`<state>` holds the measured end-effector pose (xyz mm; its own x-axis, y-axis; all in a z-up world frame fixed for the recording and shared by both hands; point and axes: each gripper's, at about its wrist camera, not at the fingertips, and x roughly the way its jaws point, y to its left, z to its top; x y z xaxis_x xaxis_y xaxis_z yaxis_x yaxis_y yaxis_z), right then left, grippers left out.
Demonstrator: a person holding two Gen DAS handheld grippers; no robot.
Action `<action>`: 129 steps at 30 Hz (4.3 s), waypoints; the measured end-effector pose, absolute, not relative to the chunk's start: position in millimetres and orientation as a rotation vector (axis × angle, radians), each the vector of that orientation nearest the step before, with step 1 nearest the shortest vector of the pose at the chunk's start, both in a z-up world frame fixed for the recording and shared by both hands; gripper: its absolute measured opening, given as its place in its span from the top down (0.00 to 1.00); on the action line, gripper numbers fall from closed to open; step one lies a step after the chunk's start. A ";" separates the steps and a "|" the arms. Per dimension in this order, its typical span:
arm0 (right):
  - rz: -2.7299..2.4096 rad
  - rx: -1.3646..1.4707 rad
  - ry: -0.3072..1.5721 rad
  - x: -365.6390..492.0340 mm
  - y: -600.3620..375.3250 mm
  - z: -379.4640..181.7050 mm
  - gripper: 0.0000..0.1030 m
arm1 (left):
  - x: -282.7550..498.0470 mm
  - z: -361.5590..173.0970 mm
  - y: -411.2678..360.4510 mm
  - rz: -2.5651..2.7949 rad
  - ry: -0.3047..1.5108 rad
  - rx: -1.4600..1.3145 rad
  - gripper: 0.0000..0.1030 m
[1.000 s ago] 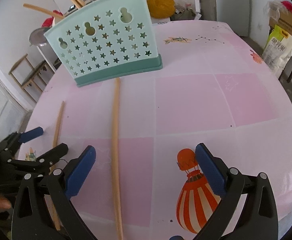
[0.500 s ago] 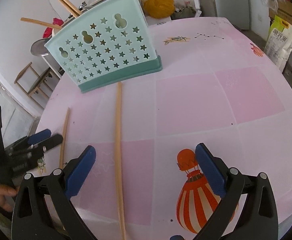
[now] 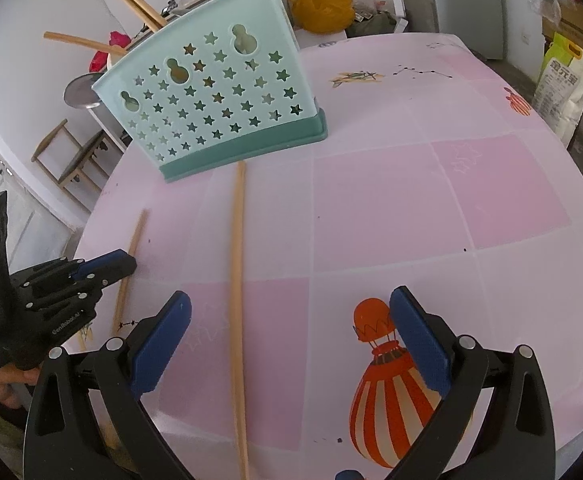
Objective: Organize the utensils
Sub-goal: 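Close the right gripper on one chopstick while the left gripper closes on another, then lift both held chopsticks up toward the green holder, then lower the chopstick into the green holder and open the left gripper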
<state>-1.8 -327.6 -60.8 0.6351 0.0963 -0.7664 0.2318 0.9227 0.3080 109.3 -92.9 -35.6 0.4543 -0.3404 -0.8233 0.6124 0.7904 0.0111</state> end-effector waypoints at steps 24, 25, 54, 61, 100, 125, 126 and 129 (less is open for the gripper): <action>-0.040 0.155 0.977 43.4 -267.8 -57.1 0.93 | 117.8 -35.9 -56.8 -0.560 1.006 0.102 0.95; -0.037 0.163 0.985 40.7 -268.3 -56.6 0.93 | 118.4 -35.9 -57.0 -0.560 1.011 0.104 0.95; -0.001 0.240 0.795 33.4 -285.6 -2.9 0.93 | 118.6 26.7 -44.3 -0.599 0.792 0.049 0.95; -0.006 0.311 0.668 6.5 -304.9 31.4 0.93 | 102.3 88.3 -26.8 -0.719 0.634 -0.074 0.95; -0.069 0.410 0.609 12.9 -364.5 34.5 0.93 | 205.4 141.6 -118.4 -0.703 0.392 -0.314 0.95; 0.034 0.310 0.452 26.1 -342.7 98.6 0.93 | 135.3 115.3 -42.7 -0.669 0.440 -0.203 0.68; 0.052 0.293 0.424 32.2 -339.2 107.8 0.93 | 133.8 112.3 -41.2 -0.656 0.447 -0.187 0.68; 0.093 0.263 0.356 45.5 -331.1 127.4 0.93 | 132.1 102.3 -35.9 -0.598 0.484 -0.129 0.66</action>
<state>45.5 -331.1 127.4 0.9333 0.1361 -0.3322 -0.0440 0.9618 0.2702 132.1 -35.9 102.3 0.7188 -0.5691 -0.3992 0.5097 0.8220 -0.2541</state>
